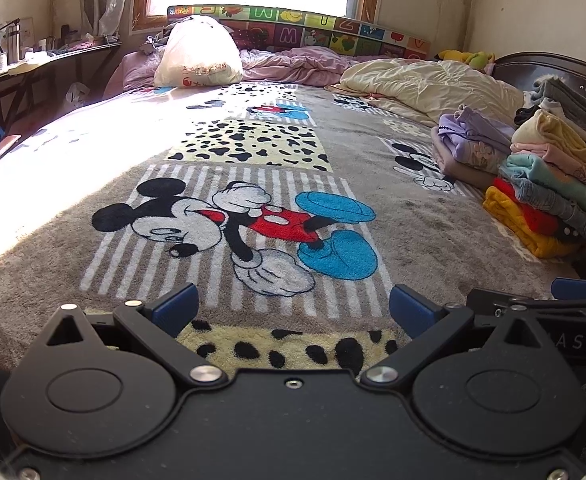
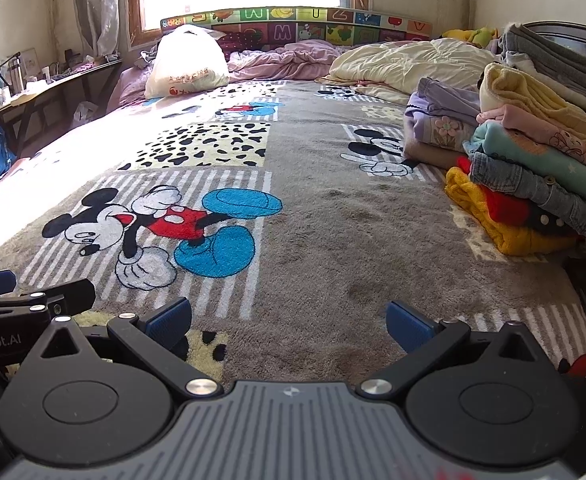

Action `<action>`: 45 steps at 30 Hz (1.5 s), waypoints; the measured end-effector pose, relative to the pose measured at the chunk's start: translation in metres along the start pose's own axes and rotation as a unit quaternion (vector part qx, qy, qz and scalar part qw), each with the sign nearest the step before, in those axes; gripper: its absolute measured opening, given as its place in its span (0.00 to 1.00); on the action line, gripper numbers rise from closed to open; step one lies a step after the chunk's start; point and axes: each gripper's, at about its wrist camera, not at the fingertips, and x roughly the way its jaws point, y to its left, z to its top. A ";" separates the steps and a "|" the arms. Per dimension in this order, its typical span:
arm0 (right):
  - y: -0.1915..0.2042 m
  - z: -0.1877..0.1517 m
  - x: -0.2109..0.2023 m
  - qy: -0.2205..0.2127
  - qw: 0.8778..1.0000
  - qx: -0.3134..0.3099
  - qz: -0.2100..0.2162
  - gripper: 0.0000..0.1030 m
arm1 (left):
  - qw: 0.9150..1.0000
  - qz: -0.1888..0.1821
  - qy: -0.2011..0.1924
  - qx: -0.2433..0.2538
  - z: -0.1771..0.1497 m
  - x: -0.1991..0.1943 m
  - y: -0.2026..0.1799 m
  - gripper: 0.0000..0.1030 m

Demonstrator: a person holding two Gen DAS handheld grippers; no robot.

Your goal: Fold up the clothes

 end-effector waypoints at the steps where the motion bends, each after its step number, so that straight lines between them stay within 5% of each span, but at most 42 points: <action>1: 0.001 0.001 -0.001 0.000 1.000 0.000 -0.003 1.00 | 1.000 -0.002 -0.002 0.000 0.001 -0.001 0.000 1.00; 10: -0.003 0.011 -0.012 -0.010 1.000 0.008 0.006 1.00 | 0.999 -0.036 -0.013 -0.036 0.009 -0.008 0.006 1.00; 15: -0.021 0.018 -0.012 -0.017 0.997 0.044 0.067 1.00 | 0.998 -0.047 -0.022 -0.047 0.017 -0.007 0.004 1.00; 21: -0.060 0.025 -0.019 -0.087 0.984 0.131 0.088 1.00 | 0.990 -0.117 -0.058 -0.055 0.044 -0.004 -0.016 1.00; 24: -0.088 0.029 -0.021 -0.144 0.969 0.174 0.101 1.00 | 0.986 -0.141 -0.086 -0.035 0.061 -0.002 -0.038 1.00; 30: -0.154 0.039 -0.013 -0.217 0.940 0.248 0.085 1.00 | 0.978 -0.198 -0.068 0.004 0.106 0.015 -0.089 1.00; 36: -0.229 0.040 0.000 -0.294 0.898 0.320 0.075 1.00 | 0.963 -0.252 -0.076 0.066 0.139 0.026 -0.166 1.00; 42: -0.303 0.022 0.044 -0.306 0.854 0.420 -0.008 1.00 | 0.938 -0.319 -0.072 0.117 0.154 0.044 -0.252 0.95; 45: -0.329 -0.003 0.055 -0.327 0.825 0.459 -0.042 1.00 | 0.918 -0.359 -0.066 0.152 0.158 0.055 -0.300 0.94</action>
